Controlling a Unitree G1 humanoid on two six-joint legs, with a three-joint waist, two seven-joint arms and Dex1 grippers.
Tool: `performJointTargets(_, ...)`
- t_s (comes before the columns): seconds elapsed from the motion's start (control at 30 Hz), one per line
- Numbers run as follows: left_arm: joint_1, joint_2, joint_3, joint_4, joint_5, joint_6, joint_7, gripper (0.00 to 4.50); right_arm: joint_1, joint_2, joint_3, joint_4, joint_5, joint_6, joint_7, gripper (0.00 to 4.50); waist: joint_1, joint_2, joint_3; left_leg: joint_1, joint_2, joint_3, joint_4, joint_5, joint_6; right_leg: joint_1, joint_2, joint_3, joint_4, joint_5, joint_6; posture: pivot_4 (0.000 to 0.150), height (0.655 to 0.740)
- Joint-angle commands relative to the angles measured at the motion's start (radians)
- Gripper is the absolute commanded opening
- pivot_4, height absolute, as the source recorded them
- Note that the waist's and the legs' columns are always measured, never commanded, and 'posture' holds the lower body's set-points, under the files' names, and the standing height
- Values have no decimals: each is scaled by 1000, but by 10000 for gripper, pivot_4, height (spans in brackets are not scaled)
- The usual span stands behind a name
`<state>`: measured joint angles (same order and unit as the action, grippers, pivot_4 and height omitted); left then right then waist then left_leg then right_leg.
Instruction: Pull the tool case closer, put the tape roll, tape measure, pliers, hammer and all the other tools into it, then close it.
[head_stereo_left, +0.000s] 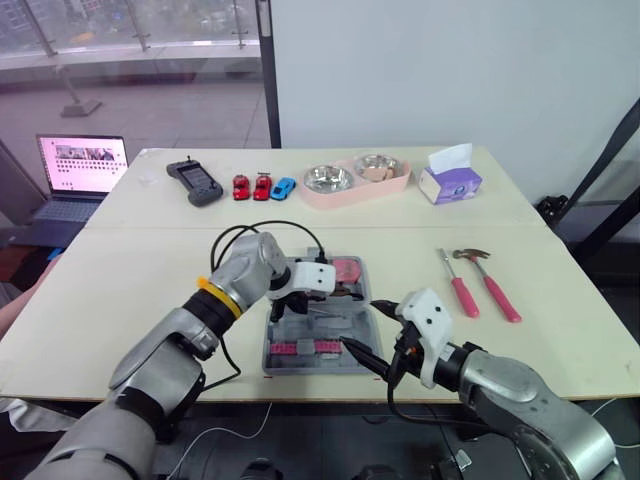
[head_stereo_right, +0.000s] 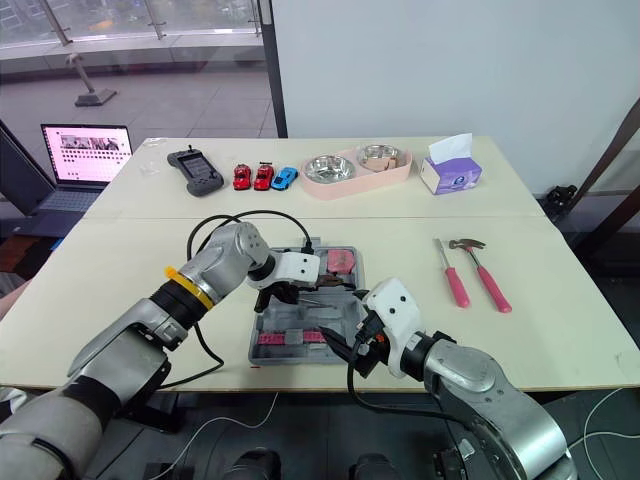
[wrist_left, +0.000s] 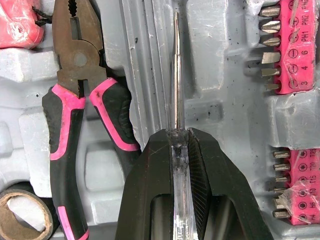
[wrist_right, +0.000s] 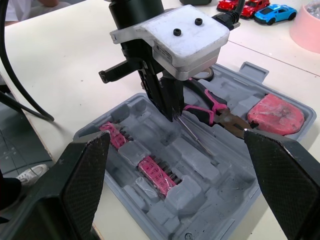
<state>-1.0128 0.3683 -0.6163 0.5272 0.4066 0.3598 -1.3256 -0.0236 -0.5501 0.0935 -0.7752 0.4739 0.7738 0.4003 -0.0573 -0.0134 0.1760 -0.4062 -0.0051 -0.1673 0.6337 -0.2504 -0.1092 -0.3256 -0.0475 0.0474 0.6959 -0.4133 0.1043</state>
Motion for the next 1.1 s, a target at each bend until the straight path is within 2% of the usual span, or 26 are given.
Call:
performJointTargets(0.03, -3, -7, -18, -23, 22, 3, 14, 141, -11, 0, -7, -48, 3, -4, 1, 45000, 1, 0, 0, 0, 0, 0, 0, 0, 0, 0, 0, 0, 0, 0, 0, 1500, 7400)
performJointTargets(0.47, 6, -3, -8, -68, 25, 28, 6, 141, -10, 8, 0, -39, -1, -9, -1, 45000, 4, 0, 0, 0, 0, 0, 0, 0, 0, 0, 0, 0, 0, 0, 0, 1500, 7400)
performJointTargets(0.53, 6, -2, -7, -74, 26, 32, 6, 9745, -11, 9, 0, -37, -2, -11, -1, 45000, 5, 0, 0, 0, 0, 0, 0, 0, 0, 0, 0, 0, 0, 0, 0, 1500, 7400)
performJointTargets(0.57, 7, -2, -5, -76, 25, 34, 8, 11928, -11, 10, 1, -36, -2, -11, 0, 45000, 4, 0, 0, 0, 0, 0, 0, 0, 0, 0, 0, 0, 0, 0, 0, 1500, 7400)
performJointTargets(0.6, 7, 0, -3, -78, 25, 33, 11, 17879, -12, 10, 2, -35, -2, -11, 0, 45000, 5, 0, 0, 0, 0, 0, 0, 0, 0, 0, 0, 0, 0, 0, 0, 1500, 7400)
performJointTargets(0.7, 8, 7, 7, -94, 21, 35, 13, 30498, -11, 11, 3, -34, -1, -13, 1, 45000, 4, 0, 0, 0, 0, 0, 0, 0, 0, 0, 0, 0, 0, 0, 0, 1500, 7400)
performJointTargets(1.0, 9, 42, 45, -154, -10, 40, 27, 30498, -10, 12, 4, -33, -1, -14, 4, 45000, 5, 0, 0, 0, 0, 0, 0, 0, 0, 0, 0, 0, 0, 0, 0, 1500, 7400)
performJointTargets(1.1, 14, 44, 88, -159, -66, 71, 13, 30498, -10, 13, 5, -34, -2, -14, 2, 45000, 5, 0, 0, 0, 0, 0, 0, 0, 0, 0, 0, 0, 0, 0, 0, 1500, 7400)
